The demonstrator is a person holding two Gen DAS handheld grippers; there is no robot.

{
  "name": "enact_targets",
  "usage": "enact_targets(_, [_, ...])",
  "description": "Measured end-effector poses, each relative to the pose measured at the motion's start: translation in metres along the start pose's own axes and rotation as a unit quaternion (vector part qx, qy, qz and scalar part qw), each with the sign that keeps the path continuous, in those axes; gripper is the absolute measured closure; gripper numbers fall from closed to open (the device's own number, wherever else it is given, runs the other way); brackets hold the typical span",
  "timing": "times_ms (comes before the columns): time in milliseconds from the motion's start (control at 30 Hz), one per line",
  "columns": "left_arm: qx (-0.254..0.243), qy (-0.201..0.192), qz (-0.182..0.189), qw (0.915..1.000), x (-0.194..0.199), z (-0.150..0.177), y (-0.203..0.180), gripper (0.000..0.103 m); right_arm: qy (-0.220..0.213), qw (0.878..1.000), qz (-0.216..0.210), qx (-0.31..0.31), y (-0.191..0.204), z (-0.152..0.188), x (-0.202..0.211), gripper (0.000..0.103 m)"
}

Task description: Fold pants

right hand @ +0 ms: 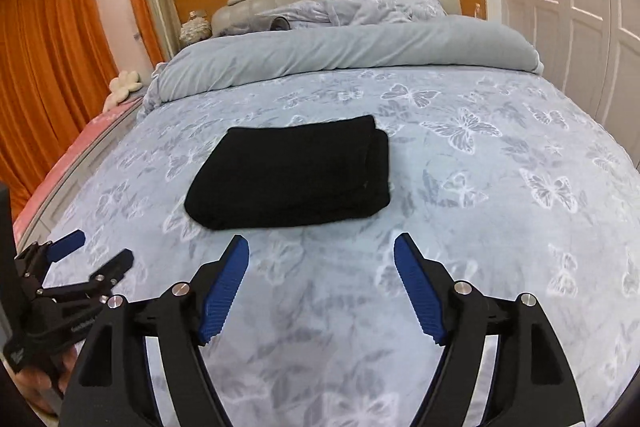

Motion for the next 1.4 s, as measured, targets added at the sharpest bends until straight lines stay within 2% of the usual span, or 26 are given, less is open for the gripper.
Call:
enact_targets(133, [0.022,0.013,0.018,0.9995,-0.008,0.020,-0.001,0.015,0.004,1.000,0.005,-0.002,0.006,0.023,-0.001,0.030])
enact_targets(233, [0.025,0.017,0.024,0.9993,-0.014,0.026,0.000,0.015,0.011,1.000,0.025,-0.001,0.002,0.032,-0.011,0.030])
enact_targets(367, [0.027,0.009,0.032,0.9991,-0.016,0.027,0.002,0.015,0.008,0.999,0.041,-0.007,-0.008,0.035,-0.017,0.030])
enact_targets(500, [0.017,0.017,0.032,0.9992,-0.023,0.029,0.000,0.015,0.013,0.999,0.049,-0.004,-0.010,0.037,-0.023,0.030])
enact_targets(733, [0.019,0.014,0.041,0.9989,-0.025,0.030,-0.002,0.015,0.014,0.998,0.056,0.014,0.001,0.042,-0.027,0.030])
enact_targets(1033, [0.018,0.017,0.031,0.9992,-0.027,0.032,-0.002,0.015,0.008,0.998,0.064,0.018,0.006,0.045,-0.022,0.030])
enact_targets(1400, [0.016,0.002,0.020,0.9997,-0.025,0.035,-0.003,0.015,0.008,0.997,0.074,0.016,0.001,0.048,-0.019,0.030])
Point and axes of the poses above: each gripper's, at about its wrist camera, not at the fingertips, and x roughly against the way its jaws point, y to its left, z to its underside, the point moved 1 cm from there along -x, roughly the way its jaws point, and after that the axes turned 10 degrees about z, right-handed, at the moved point
